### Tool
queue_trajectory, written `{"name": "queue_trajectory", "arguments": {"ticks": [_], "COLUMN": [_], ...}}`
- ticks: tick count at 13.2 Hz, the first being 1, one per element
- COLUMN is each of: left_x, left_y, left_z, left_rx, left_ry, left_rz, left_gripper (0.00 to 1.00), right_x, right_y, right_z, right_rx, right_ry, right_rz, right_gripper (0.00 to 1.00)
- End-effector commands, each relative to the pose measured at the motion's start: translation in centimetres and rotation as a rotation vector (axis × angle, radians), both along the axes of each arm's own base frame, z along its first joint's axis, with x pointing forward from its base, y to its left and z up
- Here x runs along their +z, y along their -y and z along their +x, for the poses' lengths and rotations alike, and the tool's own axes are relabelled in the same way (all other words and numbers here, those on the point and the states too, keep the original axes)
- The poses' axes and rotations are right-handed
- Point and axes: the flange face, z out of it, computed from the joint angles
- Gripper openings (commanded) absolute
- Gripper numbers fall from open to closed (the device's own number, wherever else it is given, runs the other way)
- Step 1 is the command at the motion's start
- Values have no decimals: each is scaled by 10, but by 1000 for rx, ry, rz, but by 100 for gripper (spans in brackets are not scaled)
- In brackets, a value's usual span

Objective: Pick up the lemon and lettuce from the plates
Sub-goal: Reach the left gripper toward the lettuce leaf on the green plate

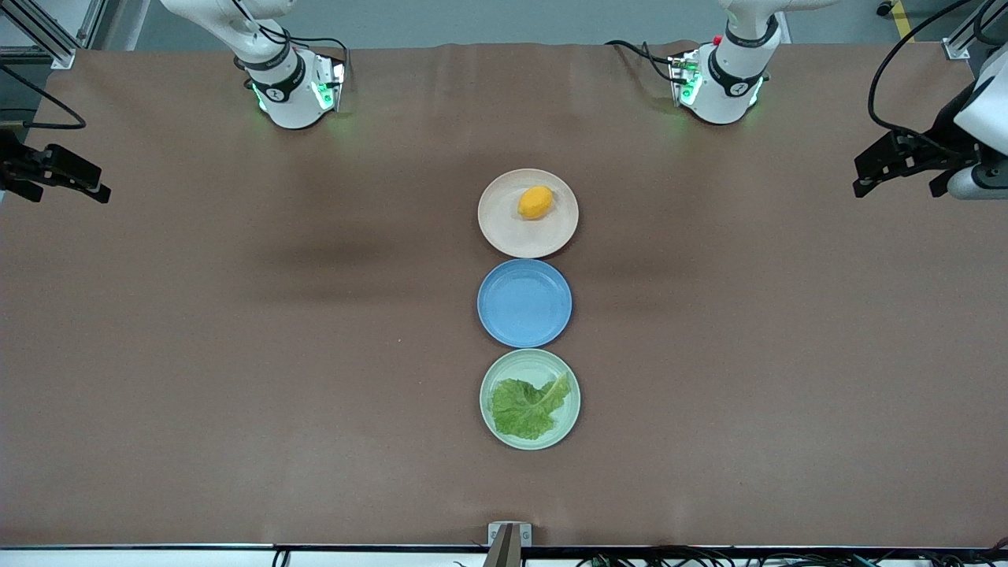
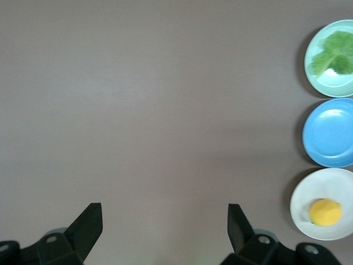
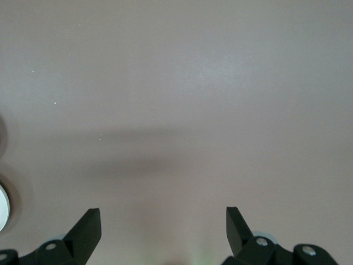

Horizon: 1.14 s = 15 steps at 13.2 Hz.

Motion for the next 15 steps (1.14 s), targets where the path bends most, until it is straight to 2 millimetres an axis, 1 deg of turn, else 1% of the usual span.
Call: {"name": "queue_trajectory", "arguments": {"ticks": [1,2,5,6,9,10,11,12,13,14,15], "left_x": [-34,-46,-95,-111,-164,-181,-195,-207,-219,-227,-239], "left_y": [13,25,67,87,130,146,157,160,163,179,187], "left_z": [33,42,70,77,99,102,106,110,113,110,108], "left_rx": [-6,-24,-84,-119,-182,-203,-215,-214,-218,-241,-252], "left_ry": [-48,-36,-32,-21,4,6,11,13,13,9,-6], "left_rz": [-79,-88,-90,-82,-57,-60,-65,-68,-71,-71,-68], "left_gripper": [100,100,100,100,100,100,100,100,100,100,100], "right_x": [1,1,-1,1,7,5,-1,-8,-8,-9,-8], "right_y": [-2,-2,-4,-4,-4,-4,-4,-5,-6,-5,-4], "right_z": [-10,-10,-11,-11,-7,-2,5,10,11,12,12], "right_rx": [10,10,12,9,1,1,1,4,10,12,10], "right_ry": [3,3,-12,-13,-8,-7,-16,-30,-26,-23,-15], "right_rz": [-1,1,2,2,1,3,2,2,3,12,15], "right_gripper": [100,100,100,100,100,100,100,100,100,100,100]}}
